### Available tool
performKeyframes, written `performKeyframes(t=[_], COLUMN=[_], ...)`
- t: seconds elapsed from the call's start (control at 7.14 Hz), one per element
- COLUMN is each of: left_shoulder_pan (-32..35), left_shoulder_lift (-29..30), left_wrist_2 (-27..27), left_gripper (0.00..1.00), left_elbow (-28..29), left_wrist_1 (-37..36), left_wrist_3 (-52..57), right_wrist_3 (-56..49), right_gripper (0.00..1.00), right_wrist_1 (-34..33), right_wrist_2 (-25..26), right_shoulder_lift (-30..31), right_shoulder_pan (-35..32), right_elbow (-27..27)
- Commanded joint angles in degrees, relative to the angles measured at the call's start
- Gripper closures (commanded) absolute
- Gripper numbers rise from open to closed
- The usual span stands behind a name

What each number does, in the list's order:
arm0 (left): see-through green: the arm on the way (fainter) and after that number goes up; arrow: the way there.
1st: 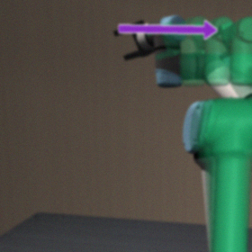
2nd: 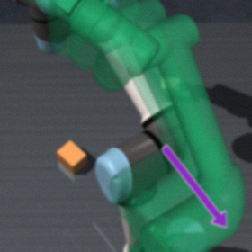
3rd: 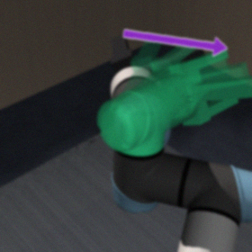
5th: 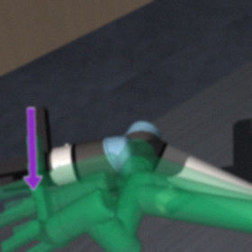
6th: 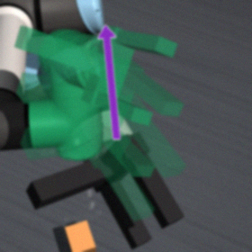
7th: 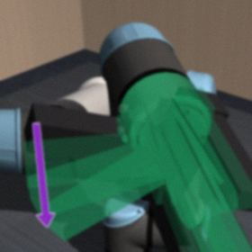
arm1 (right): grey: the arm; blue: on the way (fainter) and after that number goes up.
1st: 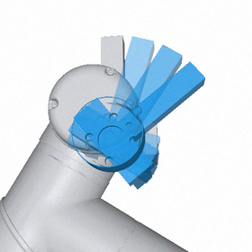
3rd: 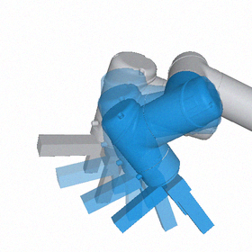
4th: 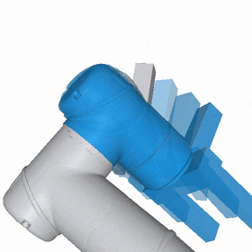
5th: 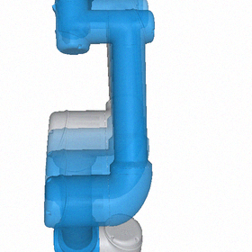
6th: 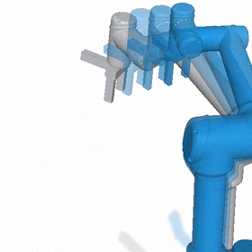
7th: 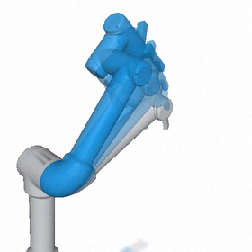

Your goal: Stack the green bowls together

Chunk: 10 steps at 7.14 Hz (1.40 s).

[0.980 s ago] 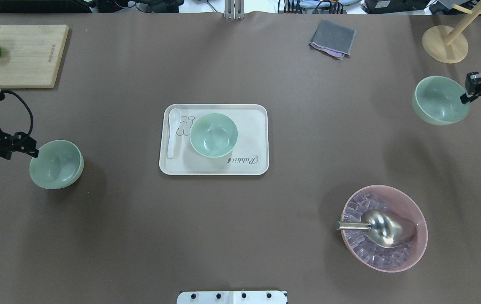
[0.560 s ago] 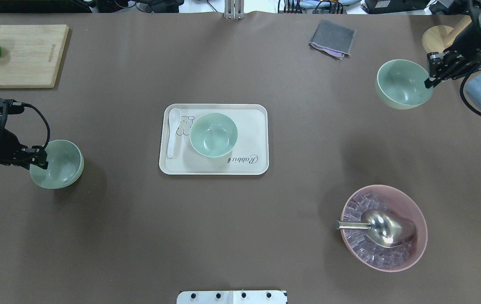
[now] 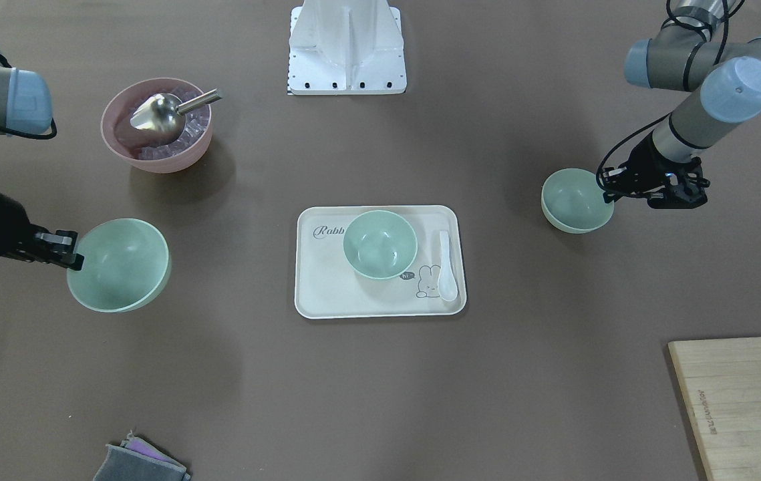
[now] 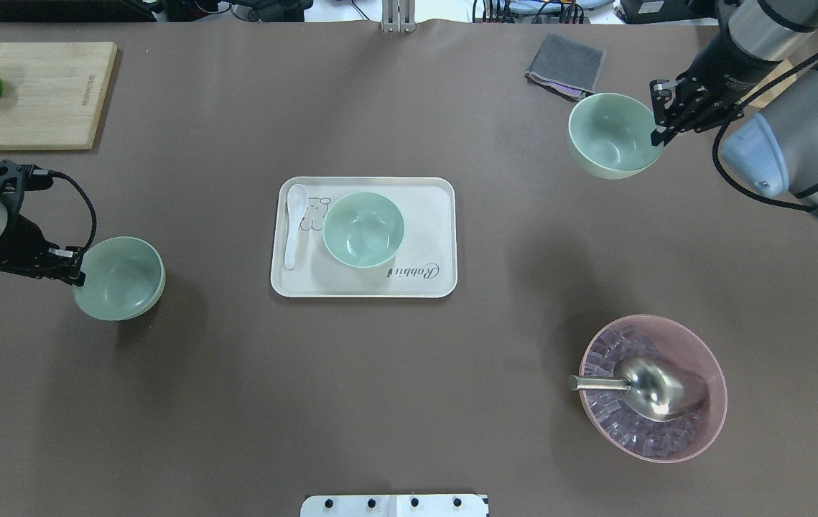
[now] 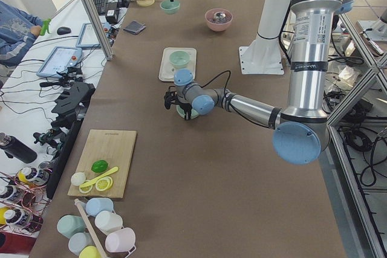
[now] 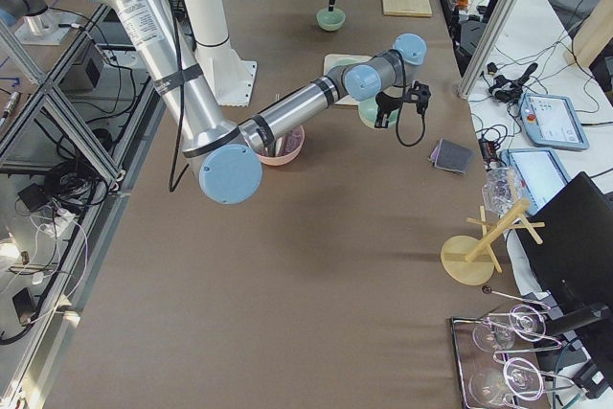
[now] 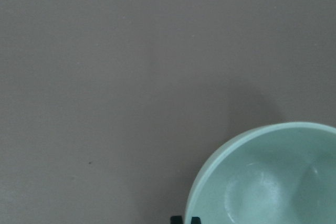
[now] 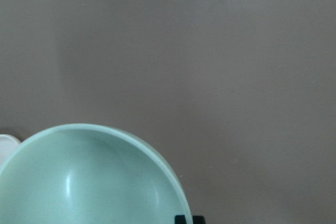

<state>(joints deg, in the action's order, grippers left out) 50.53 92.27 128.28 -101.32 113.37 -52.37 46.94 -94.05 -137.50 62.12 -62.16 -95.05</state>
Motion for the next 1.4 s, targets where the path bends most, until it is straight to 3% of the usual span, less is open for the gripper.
performKeyframes(t=[0.0,0.28,0.56,0.98,1.26], left_shoulder_pan=[0.18,0.01,0.18,1.58,3.52], left_shoulder_lift=[6.74,12.91,16.79,19.7,19.79], left_wrist_2=[3.11,3.9,4.7,5.05,8.38], left_gripper=[1.0,1.0,1.0,1.0,1.0], left_elbow=[0.24,0.08,-0.11,-0.63,-0.72], left_wrist_1=[-0.95,-3.66,-5.61,-5.61,-5.61], left_wrist_3=[-5.33,-9.59,-10.55,-13.19,-13.28], right_wrist_3=[11.36,20.43,32.36,36.97,38.05], right_gripper=[1.0,1.0,1.0,1.0,1.0], right_wrist_1=[0.18,1.05,11.12,14.93,18.19], right_wrist_2=[2.13,6.52,12.04,16.21,19.97], right_shoulder_lift=[-4.78,-9.71,-10.34,-14.99,-16.14], right_shoulder_pan=[5.79,12.12,18.71,23.04,25.58], right_elbow=[-1.27,-1.19,-0.05,5.29,8.11])
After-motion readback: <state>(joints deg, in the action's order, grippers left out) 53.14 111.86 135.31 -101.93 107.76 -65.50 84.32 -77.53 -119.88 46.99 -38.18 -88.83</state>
